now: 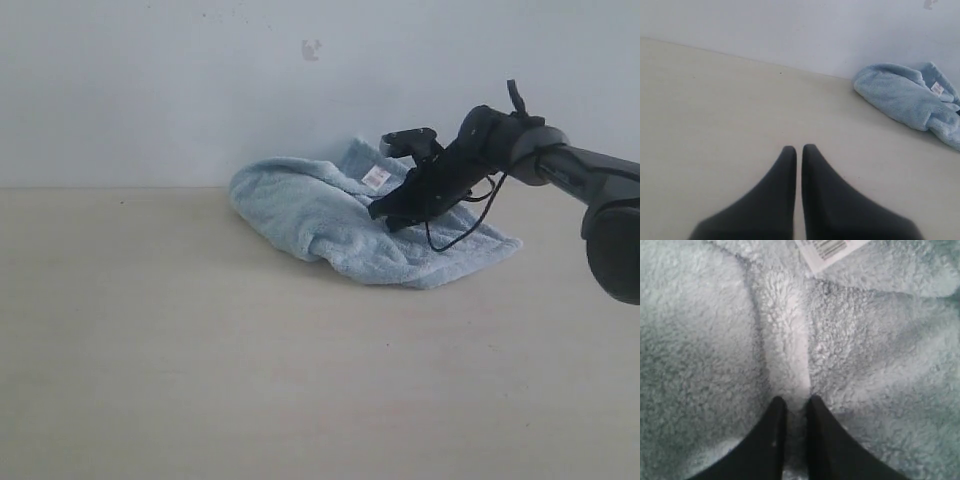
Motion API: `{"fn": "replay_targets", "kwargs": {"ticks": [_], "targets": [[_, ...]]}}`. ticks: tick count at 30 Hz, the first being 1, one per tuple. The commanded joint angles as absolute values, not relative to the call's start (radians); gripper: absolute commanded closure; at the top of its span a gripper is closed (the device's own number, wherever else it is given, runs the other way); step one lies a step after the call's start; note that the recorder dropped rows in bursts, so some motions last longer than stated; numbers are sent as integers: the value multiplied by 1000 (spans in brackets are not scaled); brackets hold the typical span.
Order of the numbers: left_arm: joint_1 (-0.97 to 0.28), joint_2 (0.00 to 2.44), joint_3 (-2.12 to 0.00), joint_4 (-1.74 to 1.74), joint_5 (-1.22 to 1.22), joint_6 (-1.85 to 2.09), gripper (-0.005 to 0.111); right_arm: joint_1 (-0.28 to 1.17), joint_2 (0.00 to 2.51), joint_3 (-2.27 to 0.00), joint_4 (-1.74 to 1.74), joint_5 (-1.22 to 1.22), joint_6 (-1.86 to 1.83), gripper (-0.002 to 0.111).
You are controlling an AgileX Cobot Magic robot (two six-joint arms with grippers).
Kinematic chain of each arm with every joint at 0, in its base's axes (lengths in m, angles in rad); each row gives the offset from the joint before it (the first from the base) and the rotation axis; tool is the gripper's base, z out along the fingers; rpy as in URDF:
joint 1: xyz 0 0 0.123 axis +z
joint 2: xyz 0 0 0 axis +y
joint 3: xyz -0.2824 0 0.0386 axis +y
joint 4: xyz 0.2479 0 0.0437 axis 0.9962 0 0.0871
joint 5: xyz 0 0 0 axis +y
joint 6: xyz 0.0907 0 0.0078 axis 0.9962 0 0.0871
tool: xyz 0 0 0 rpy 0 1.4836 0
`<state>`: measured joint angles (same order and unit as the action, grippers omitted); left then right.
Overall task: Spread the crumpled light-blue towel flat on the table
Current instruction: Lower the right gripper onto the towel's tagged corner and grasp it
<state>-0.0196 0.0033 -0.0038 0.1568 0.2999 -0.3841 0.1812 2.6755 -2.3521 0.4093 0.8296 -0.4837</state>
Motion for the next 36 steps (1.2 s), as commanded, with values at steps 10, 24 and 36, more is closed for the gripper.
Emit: {"fn": "replay_targets", "kwargs": {"ticks": [10,24,36], "targets": [[-24,0,0,157,285,-392,103,182,2630,-2329,204,1205,-325,103],[-24,0,0,157,285,-392,103,180,2231,-1674,194,979,-323,103],[-24,0,0,157,285,-392,103,180,1783,-974,172,519,-313,98]]}}
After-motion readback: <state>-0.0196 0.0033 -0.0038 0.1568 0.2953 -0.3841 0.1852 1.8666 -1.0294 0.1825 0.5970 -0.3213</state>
